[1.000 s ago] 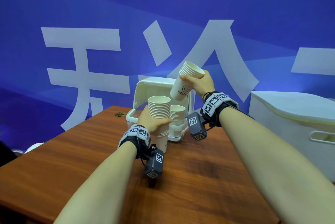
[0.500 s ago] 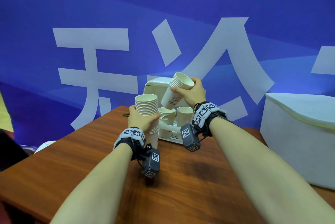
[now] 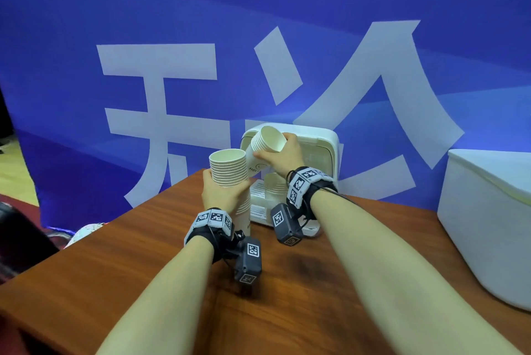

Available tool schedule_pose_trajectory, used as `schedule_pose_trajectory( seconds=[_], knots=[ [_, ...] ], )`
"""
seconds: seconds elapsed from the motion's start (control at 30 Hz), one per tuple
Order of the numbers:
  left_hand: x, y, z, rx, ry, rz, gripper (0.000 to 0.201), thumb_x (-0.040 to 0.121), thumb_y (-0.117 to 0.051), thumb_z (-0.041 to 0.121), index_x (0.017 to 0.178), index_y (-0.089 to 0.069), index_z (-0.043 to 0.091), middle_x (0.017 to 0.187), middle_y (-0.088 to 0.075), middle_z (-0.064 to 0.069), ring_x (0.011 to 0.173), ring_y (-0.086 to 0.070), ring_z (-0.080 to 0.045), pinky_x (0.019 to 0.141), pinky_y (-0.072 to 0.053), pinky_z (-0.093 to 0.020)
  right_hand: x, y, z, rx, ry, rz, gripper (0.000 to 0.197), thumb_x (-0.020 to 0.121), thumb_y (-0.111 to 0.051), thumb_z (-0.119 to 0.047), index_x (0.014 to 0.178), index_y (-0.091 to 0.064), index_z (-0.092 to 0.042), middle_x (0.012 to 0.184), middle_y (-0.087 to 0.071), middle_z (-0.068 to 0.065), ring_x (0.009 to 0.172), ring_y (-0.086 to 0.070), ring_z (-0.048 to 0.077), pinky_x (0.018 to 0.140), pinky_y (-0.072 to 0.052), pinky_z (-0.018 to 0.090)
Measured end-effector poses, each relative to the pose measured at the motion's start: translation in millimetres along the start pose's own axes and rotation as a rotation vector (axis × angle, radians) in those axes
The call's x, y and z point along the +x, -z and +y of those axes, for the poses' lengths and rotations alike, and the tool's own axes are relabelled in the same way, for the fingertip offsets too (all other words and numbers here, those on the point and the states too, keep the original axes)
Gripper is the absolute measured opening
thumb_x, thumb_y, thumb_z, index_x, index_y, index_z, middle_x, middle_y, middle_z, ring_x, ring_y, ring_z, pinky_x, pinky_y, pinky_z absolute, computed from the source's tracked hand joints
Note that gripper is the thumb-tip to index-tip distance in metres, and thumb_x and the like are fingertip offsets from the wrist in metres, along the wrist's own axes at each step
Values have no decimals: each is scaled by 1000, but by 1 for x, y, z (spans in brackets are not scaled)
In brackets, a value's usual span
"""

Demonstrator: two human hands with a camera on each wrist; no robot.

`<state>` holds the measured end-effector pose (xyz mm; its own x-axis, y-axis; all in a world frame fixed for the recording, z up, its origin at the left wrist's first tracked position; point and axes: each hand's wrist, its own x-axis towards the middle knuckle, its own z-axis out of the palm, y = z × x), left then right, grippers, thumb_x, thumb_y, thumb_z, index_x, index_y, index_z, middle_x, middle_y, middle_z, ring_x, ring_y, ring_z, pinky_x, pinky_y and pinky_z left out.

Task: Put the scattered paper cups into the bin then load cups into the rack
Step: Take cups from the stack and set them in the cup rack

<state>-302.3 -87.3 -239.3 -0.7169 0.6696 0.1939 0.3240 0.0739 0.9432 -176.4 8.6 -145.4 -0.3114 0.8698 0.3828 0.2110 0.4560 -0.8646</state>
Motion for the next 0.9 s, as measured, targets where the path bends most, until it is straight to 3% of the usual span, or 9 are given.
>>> schedule_pose_trajectory(
  seconds=[0.1, 0.27, 0.43, 0.53, 0.7, 0.9],
  knots=[
    [-11, -1, 27, -185, -121, 140, 70, 46, -80, 35, 105, -51, 10, 87, -66, -1, 78, -64, -19, 70, -52, -33, 4, -14, 4, -88, 3, -48, 85, 68, -85, -32, 133, -37, -6, 129, -49, 10, 117, -52, 25, 87, -47, 33],
    [-19, -7, 28, -197, -161, 139, 70, 46, -75, 32, 107, -46, 14, 88, -60, 3, 83, -61, -20, 73, -45, -30, 4, -30, 17, -269, 8, -120, 80, 77, -75, -38, 138, -35, -4, 138, -44, 13, 122, -49, 30, 99, -44, 41],
    [-21, -5, 30, -235, -171, 100, 74, 39, -76, 38, 103, -44, 19, 85, -58, 11, 84, -60, -19, 74, -43, -29, 6, -38, 23, -488, 12, -233, 63, 76, -63, -50, 125, -47, -13, 125, -56, 13, 116, -51, 35, 95, -44, 43],
    [-20, -2, 26, -266, -179, 108, 80, 30, -71, 47, 101, -45, 22, 93, -60, 3, 86, -60, -20, 79, -48, -33, 5, -40, 20, -572, 51, -306, 56, 80, -65, -42, 123, -48, -12, 126, -56, 15, 115, -52, 36, 98, -43, 44],
    [-19, -2, 25, -264, -190, 100, 79, 31, -73, 47, 101, -45, 22, 94, -61, 2, 87, -61, -20, 80, -50, -34, 5, -43, 30, -685, 31, -299, 56, 87, -61, -33, 131, -40, -5, 135, -48, 16, 127, -46, 33, 110, -28, 46],
    [-17, -7, 25, -265, -211, 80, 80, 31, -72, 47, 101, -45, 20, 87, -59, 12, 85, -61, -20, 77, -49, -32, 6, -47, 32, -805, 40, -312, 50, 85, -61, -34, 125, -46, -8, 129, -55, 13, 121, -50, 32, 105, -35, 48]
  ],
)
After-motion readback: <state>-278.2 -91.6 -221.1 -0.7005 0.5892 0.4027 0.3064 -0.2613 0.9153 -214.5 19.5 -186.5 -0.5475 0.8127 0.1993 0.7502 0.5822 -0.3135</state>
